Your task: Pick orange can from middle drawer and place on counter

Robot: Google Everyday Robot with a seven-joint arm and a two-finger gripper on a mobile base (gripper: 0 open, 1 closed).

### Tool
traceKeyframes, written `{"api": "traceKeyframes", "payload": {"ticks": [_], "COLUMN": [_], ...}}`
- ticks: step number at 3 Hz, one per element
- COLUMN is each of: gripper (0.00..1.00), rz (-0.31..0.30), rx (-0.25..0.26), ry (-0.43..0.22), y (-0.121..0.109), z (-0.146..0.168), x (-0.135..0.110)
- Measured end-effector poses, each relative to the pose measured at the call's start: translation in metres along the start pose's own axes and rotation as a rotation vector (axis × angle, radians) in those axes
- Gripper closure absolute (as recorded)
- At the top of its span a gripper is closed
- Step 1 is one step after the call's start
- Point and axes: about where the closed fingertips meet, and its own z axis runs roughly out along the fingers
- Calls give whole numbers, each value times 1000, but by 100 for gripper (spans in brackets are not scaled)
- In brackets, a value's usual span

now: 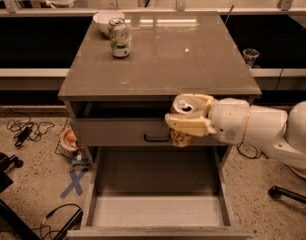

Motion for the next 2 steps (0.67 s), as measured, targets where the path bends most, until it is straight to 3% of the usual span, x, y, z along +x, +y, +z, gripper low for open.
{"api": "traceKeyframes", "payload": {"ticks": [1, 2], "gripper": [100, 100], "rz": [5, 15], "rx": [46, 80], "ry": [-3, 8], "y": [-56, -119], "z": [3, 10], "x": [-34, -51]}}
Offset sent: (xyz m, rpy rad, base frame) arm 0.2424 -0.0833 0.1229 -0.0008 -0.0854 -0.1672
